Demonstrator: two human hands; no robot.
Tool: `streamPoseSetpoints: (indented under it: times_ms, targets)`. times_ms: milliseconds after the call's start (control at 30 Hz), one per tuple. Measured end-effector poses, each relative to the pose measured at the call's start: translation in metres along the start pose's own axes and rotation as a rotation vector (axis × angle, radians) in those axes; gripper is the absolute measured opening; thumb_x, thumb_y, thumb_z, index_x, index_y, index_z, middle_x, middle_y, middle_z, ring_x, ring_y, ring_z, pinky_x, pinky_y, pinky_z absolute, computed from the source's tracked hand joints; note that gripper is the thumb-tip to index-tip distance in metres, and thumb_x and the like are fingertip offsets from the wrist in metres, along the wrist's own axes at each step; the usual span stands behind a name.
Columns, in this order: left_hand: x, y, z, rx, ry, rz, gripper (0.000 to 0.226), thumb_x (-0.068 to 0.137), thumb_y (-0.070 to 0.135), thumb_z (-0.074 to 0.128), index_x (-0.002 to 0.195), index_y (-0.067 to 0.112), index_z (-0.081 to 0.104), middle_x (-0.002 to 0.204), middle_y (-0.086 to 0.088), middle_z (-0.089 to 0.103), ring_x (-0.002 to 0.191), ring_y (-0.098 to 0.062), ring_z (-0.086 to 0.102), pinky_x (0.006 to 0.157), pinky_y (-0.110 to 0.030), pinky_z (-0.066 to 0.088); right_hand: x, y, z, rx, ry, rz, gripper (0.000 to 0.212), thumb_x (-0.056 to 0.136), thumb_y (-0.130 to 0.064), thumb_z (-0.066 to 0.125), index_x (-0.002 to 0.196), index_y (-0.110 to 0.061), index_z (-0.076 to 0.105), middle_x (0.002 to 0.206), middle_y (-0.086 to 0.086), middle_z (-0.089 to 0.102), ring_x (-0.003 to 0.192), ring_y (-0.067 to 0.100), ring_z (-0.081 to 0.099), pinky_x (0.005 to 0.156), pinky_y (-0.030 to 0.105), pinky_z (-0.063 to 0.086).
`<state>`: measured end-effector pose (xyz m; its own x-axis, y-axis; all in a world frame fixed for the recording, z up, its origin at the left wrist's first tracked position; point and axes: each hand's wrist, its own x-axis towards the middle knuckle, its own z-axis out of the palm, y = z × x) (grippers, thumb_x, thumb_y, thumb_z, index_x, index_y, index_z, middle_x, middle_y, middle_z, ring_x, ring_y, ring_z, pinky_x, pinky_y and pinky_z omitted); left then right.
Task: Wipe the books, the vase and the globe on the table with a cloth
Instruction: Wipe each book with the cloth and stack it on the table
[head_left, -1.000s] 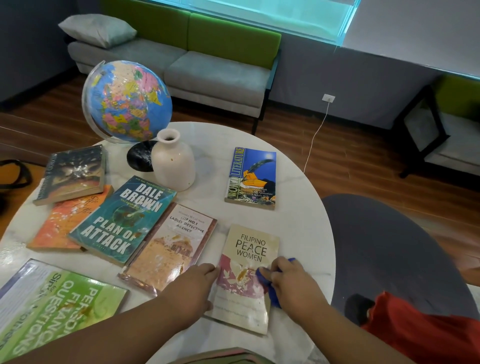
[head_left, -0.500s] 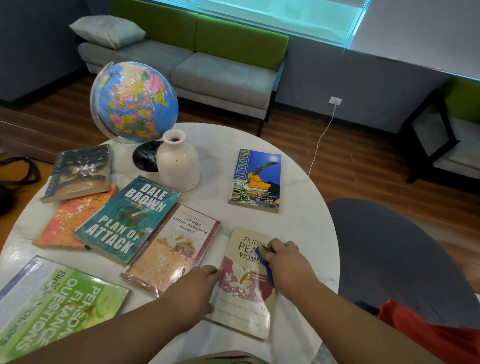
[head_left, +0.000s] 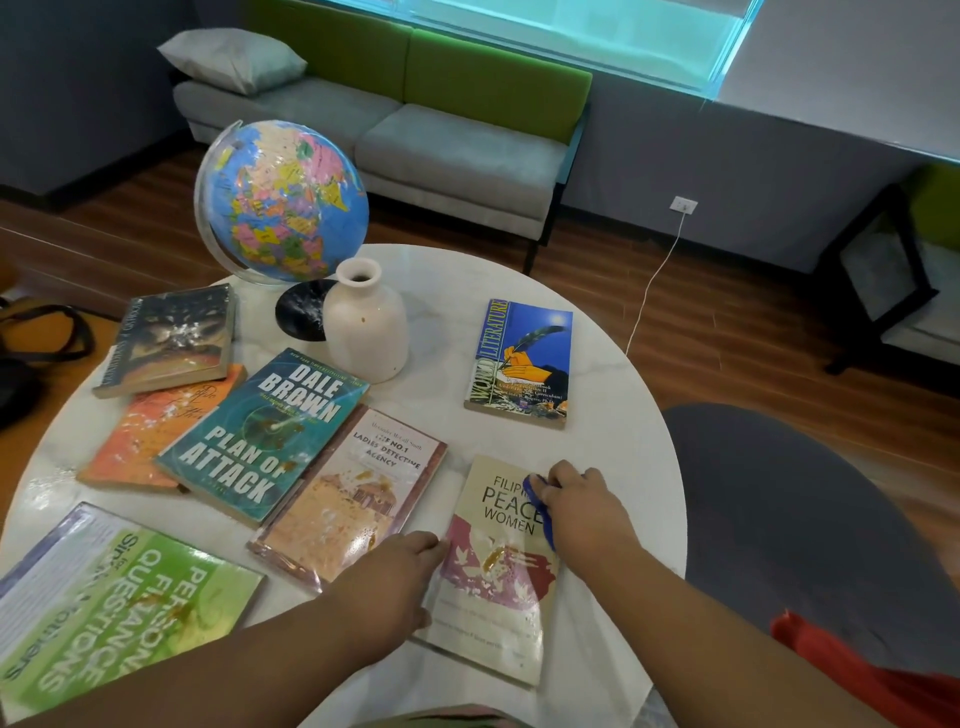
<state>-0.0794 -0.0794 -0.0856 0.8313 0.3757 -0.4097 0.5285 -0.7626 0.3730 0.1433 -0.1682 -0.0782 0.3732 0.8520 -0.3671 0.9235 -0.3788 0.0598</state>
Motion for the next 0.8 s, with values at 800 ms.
streamPoseSetpoints:
  times_ms: [800]
  targets:
    - [-0.001,0.000,-0.001,-0.011,-0.002,0.003,0.079,0.089,0.025,0.063,0.153,0.021,0.019,0.153,0.004,0.028,0.137,-0.017,0.032,0.111,-0.027,0.031,0.013,-0.012,-0.003,-0.040,-0.025,-0.232,0.064,0.094,-0.017,0.052,0.150,-0.033,0.023,0.145,-0.002,0.025,0.122,0.030,0.033,0.093,0.036,0.047]
